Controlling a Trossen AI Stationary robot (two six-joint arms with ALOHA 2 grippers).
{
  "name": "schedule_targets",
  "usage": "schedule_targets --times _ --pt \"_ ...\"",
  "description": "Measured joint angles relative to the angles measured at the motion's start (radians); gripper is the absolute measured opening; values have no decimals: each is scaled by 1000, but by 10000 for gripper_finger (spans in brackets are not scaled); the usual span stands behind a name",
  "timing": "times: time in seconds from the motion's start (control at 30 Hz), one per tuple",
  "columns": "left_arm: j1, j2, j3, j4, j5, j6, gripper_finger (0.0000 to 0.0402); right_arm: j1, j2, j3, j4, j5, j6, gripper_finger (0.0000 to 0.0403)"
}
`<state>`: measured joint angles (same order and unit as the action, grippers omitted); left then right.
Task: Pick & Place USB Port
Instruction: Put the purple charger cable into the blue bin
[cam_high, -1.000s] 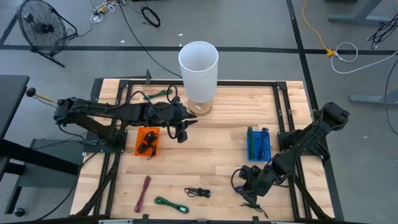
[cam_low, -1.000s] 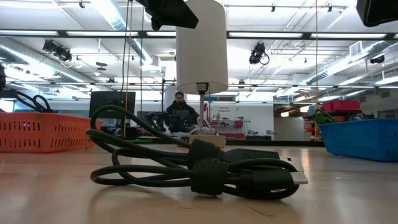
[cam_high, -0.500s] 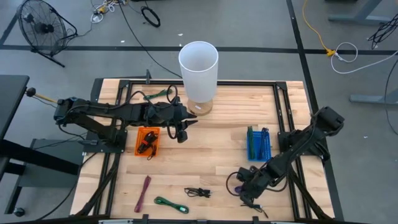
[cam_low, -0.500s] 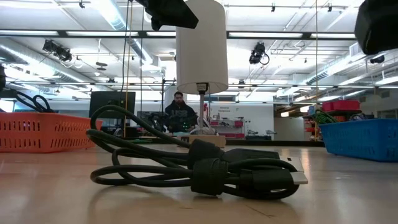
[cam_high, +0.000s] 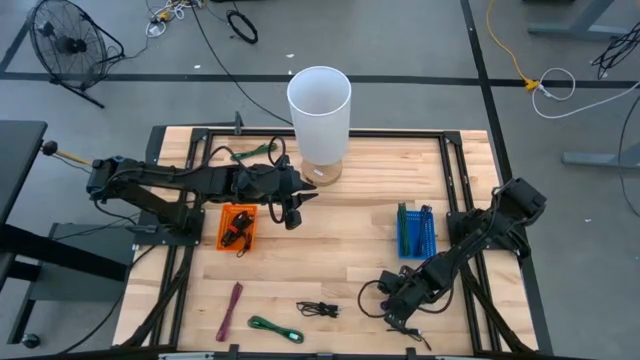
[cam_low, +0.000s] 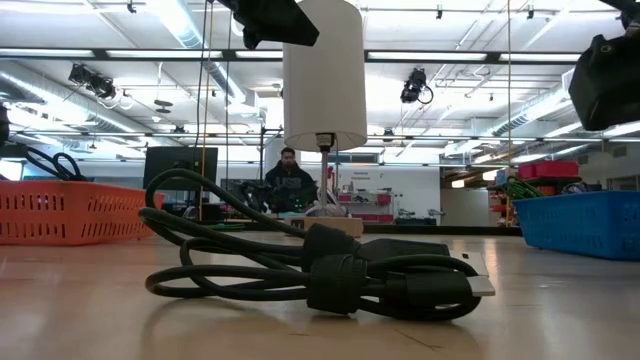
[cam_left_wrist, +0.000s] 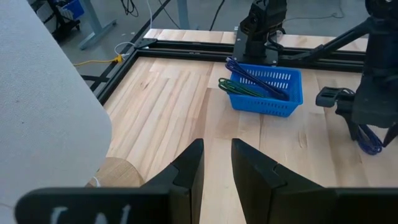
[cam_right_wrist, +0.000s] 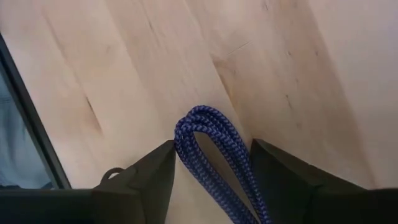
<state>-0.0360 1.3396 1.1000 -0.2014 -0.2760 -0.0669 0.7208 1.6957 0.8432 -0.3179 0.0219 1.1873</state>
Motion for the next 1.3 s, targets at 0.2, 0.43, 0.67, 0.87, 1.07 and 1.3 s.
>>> schedule_targets --times 0.2,0.43,0.67,0.87,1.07,1.3 --pt "0 0 0 -4 0 0 87 0 16 1 -29 -3 6 155" --pt "0 0 0 -9 0 0 87 -7 18 -2 -10 -29 -20 17" --pt "0 0 0 -9 0 0 87 -34 -45 -7 16 -35 -89 3" --pt "0 0 0 -14 0 0 87 -72 -157 -7 -36 37 -131 2" --pt "0 0 0 -14 0 1 87 -113 -293 -6 -112 85 -126 1" --pt "0 0 0 -20 0 11 87 -165 -477 -5 -217 275 -105 0"
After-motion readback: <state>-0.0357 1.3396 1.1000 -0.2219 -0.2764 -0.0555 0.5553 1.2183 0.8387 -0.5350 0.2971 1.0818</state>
